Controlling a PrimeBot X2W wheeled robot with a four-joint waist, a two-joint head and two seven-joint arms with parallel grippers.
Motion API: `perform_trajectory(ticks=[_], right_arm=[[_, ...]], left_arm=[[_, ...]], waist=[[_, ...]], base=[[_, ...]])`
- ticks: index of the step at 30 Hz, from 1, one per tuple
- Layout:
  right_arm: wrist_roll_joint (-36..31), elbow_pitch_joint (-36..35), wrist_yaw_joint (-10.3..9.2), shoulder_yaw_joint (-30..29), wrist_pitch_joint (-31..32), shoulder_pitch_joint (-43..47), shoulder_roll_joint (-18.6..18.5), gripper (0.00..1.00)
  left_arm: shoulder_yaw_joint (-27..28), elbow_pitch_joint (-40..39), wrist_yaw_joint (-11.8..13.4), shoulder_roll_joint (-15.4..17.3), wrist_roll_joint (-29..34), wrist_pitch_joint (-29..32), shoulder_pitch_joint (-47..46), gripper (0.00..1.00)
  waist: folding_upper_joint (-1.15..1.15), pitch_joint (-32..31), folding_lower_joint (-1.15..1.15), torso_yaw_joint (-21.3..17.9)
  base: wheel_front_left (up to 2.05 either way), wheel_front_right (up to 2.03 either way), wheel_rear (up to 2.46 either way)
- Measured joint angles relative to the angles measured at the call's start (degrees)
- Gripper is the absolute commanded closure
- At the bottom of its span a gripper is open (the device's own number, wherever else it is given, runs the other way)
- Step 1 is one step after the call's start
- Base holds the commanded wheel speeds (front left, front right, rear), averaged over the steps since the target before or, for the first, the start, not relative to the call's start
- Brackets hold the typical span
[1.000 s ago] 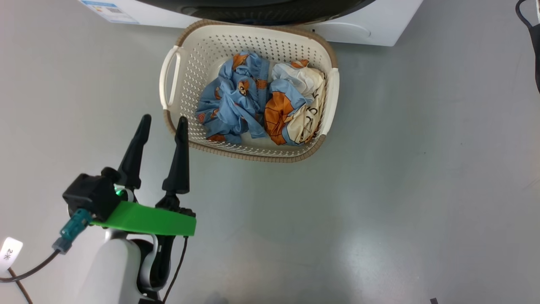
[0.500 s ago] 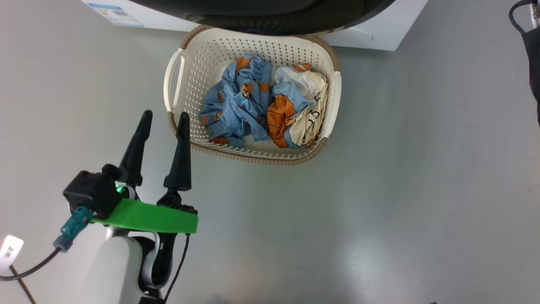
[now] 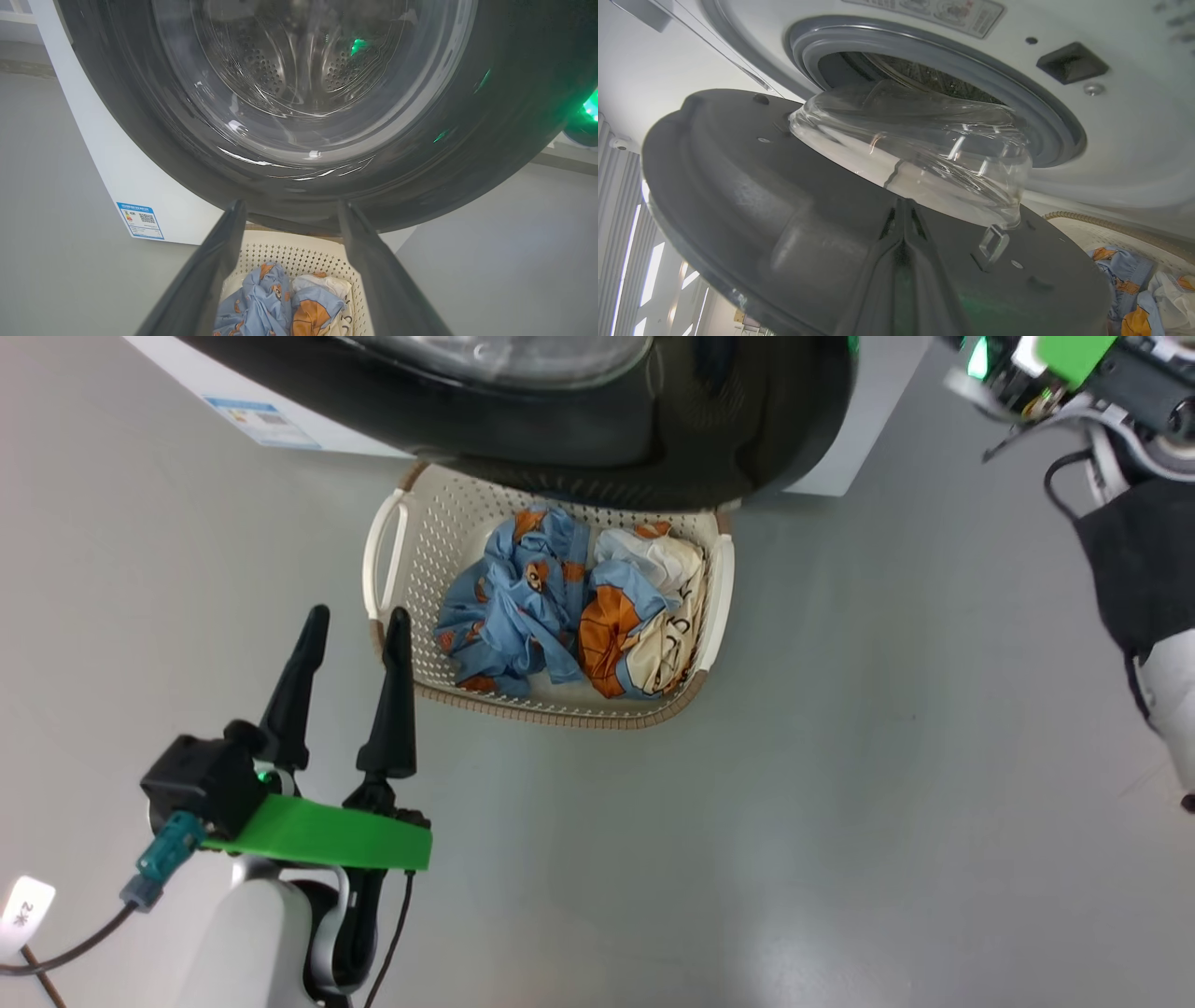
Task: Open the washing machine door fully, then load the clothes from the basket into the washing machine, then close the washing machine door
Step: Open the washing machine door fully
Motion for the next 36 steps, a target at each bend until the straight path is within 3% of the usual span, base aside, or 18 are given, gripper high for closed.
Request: perform_trajectory(ticks=[22,36], right_arm=[[0.1,-3.2,0.0,4.3,3.3,13.5,2.7,1.0],[0.1,-6.7,0.0,7.7,6.3,18.3,5.1,1.0]], left_arm=[[0.7,1.9,-0.7,0.1,2.6,0.0,7.0,0.0],[1.0,2.1,-1.0,0.2,3.0,0.0,9.3,0.0]], waist=[[0.0,-9.7,0.0,-0.6],[0.0,-12.9,0.0,1.7]], base=[[0.0,0.0,0.0],[0.0,0.0,0.0]])
